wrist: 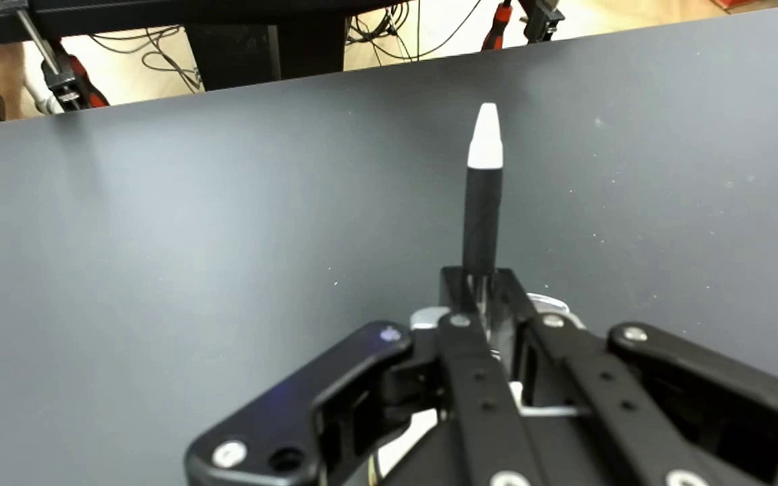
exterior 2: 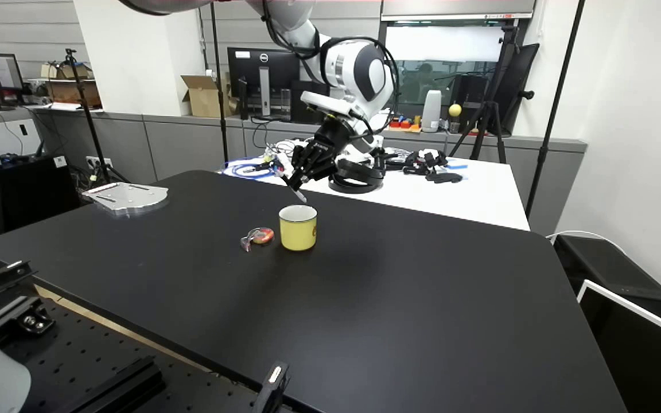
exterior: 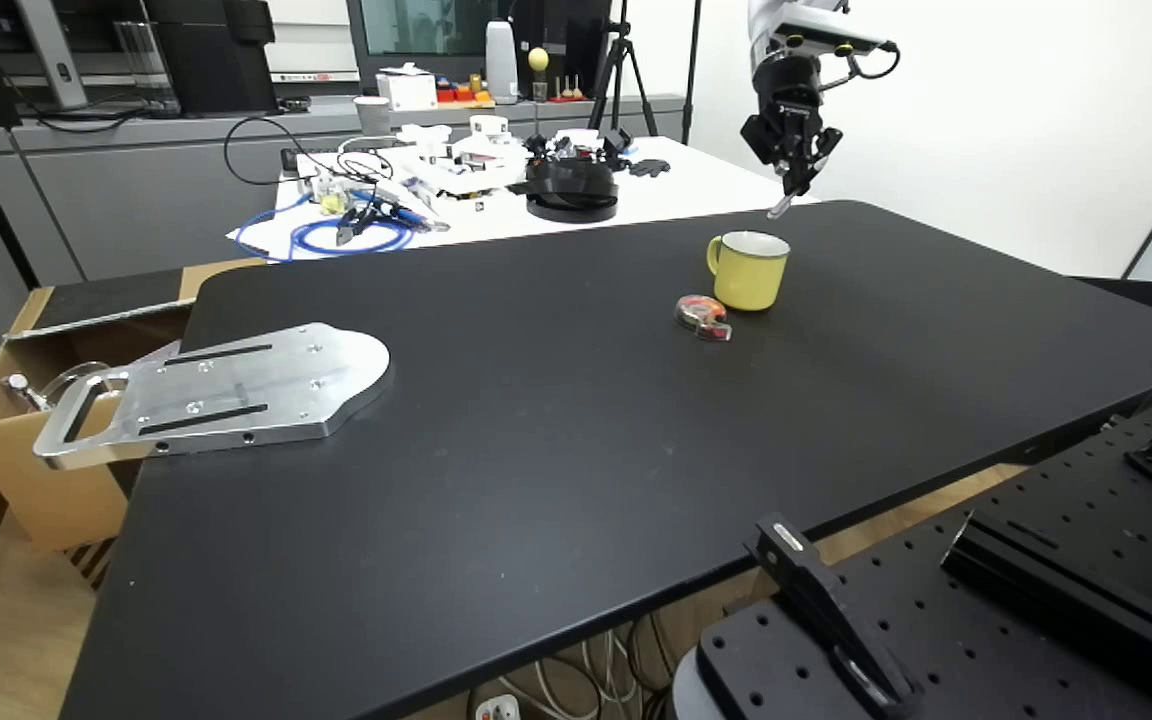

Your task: Put the pen in the mug

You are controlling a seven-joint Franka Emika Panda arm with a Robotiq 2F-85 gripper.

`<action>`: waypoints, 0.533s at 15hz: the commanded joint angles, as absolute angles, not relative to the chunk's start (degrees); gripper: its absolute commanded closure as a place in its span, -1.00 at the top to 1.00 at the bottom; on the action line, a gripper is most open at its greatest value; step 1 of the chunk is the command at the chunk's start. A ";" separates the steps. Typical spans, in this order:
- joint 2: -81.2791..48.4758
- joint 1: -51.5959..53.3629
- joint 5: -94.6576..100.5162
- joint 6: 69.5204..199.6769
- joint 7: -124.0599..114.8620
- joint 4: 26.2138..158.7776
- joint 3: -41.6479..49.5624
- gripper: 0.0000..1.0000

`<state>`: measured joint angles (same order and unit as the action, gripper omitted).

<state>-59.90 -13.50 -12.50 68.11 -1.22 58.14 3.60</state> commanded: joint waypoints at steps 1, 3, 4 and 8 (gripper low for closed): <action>-65.60 -13.53 -14.14 63.12 -5.37 49.59 2.64 -0.94; -67.78 -13.50 -14.59 61.37 -6.14 47.56 2.49 -0.94; -68.84 -13.49 -14.82 60.85 -6.67 46.72 2.50 -0.94; -72.41 -13.56 -15.07 62.28 -8.82 43.66 2.73 -0.94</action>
<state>-68.16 -12.85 -13.79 63.37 -4.65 50.27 2.99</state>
